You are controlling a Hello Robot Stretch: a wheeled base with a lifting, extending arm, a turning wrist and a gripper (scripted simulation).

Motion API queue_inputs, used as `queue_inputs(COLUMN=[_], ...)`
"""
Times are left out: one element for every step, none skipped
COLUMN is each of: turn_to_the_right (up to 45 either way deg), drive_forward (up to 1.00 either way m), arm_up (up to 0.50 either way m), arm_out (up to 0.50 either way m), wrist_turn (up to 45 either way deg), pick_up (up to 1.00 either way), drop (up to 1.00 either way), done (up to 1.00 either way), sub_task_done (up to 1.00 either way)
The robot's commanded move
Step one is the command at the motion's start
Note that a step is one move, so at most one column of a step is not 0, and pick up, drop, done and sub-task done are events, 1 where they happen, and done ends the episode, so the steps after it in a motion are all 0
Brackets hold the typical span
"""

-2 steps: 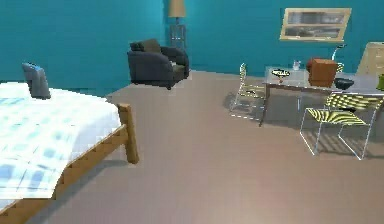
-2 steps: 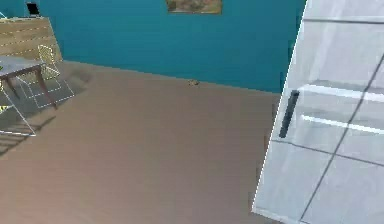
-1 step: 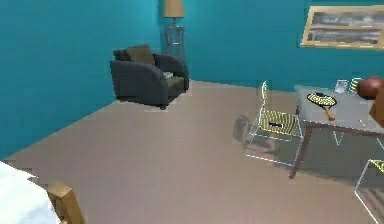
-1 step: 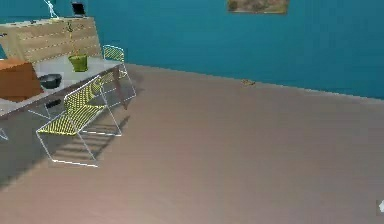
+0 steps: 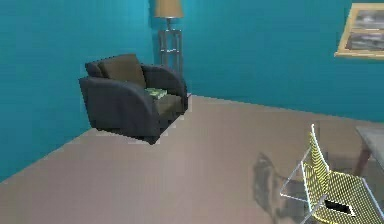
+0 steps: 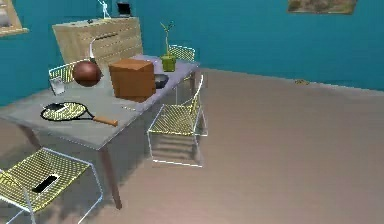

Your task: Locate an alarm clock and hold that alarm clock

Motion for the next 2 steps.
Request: queue_inputs(turn_to_the_right=[0.0, -3.0], drive_forward=[1.00, 0.00], arm_up=[0.00, 0.00], arm_out=[0.00, 0.00], wrist_turn=[0.0, 0.0], pick_up=[0.00, 0.00], drop=[0.00, 0.00], done=[0.00, 0.00], sub_task_done=[0.00, 0.00])
